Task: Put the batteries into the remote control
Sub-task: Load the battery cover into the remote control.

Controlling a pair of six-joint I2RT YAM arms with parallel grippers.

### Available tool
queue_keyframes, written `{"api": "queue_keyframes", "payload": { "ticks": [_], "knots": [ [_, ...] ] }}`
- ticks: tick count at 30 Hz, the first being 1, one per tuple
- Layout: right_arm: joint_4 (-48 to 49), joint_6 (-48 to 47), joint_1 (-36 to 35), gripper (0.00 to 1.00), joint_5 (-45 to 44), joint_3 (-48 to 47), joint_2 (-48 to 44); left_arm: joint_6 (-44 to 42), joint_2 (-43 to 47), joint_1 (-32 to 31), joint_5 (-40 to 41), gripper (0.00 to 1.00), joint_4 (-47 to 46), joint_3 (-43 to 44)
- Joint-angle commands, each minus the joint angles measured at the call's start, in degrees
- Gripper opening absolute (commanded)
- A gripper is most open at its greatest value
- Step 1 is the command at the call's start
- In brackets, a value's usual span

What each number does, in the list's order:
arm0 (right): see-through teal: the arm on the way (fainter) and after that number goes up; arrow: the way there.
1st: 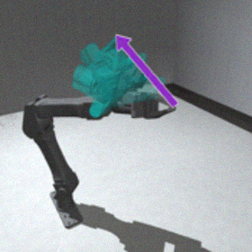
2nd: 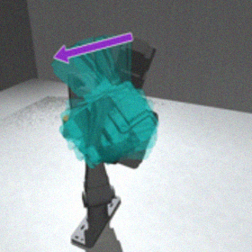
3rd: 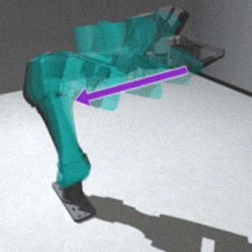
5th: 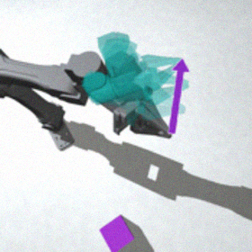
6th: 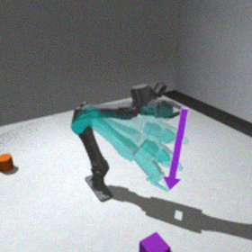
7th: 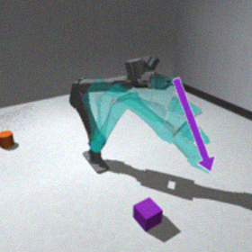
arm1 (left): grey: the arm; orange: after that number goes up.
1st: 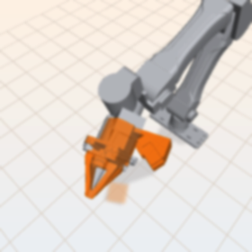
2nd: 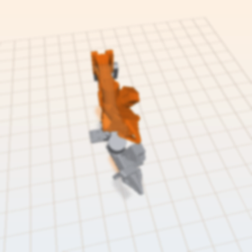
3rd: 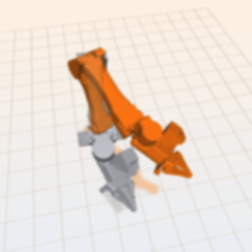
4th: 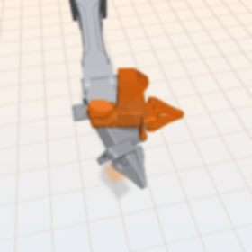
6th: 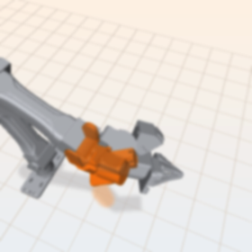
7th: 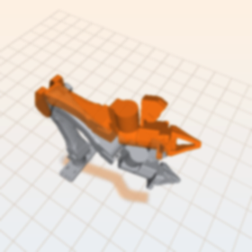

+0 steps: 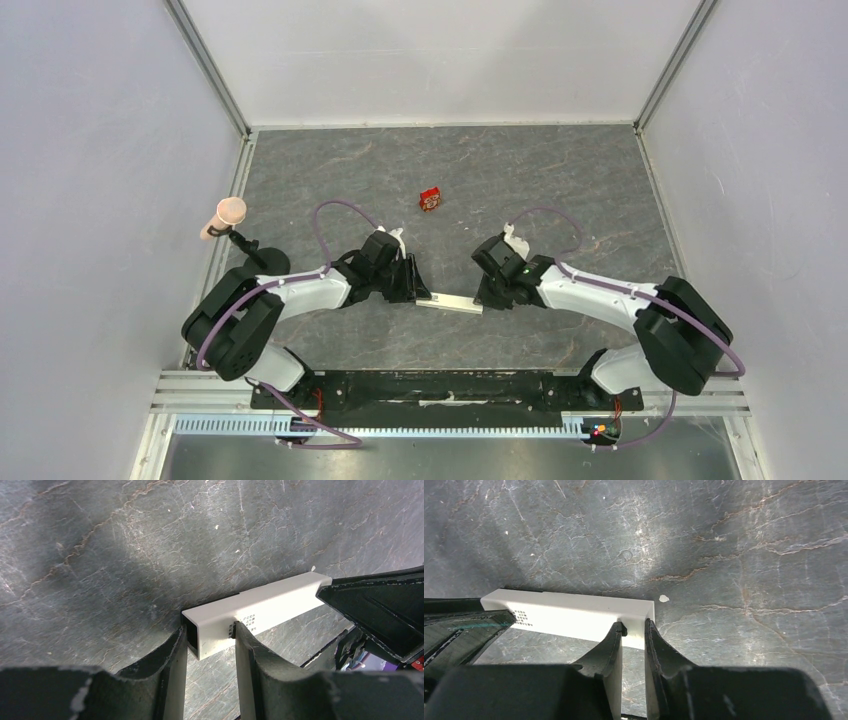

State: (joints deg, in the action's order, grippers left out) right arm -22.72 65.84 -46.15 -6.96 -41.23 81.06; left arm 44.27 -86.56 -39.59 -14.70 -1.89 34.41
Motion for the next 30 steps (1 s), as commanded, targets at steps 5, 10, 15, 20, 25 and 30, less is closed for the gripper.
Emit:
{"api": "queue_keyframes", "payload": {
  "ticks": [5,10,15,20,25,30],
  "knots": [
    [7.12,4.86,-6.63,0.19,7.31,-7.20,9.97,1.54,-9.07,-4.44,-3.23,0.02,-3.82,-2.49],
    [6.56,5.92,-6.94,0.24,8.36,-7.11,13.38,1.53,-9.11,-4.44,-3.27,0.02,-3.73,-1.60],
    [5.95,4.82,-6.93,0.37,6.22,-8.27,12.95,1.16,-8.28,-4.44,-2.29,0.02,-2.55,-1.15],
    [3.29,-1.25,-6.93,0.60,-1.61,-10.64,7.97,-1.32,-6.27,-4.44,0.19,0.02,1.47,0.20],
    [3.19,-8.89,-6.72,0.68,-10.28,-8.65,-2.87,-4.93,-1.83,-4.44,2.40,0.08,7.21,3.59],
    [4.42,-22.79,-6.28,0.72,-10.49,-5.88,-12.38,-8.49,3.05,-4.39,5.47,0.34,13.57,10.11]
  ]
}}
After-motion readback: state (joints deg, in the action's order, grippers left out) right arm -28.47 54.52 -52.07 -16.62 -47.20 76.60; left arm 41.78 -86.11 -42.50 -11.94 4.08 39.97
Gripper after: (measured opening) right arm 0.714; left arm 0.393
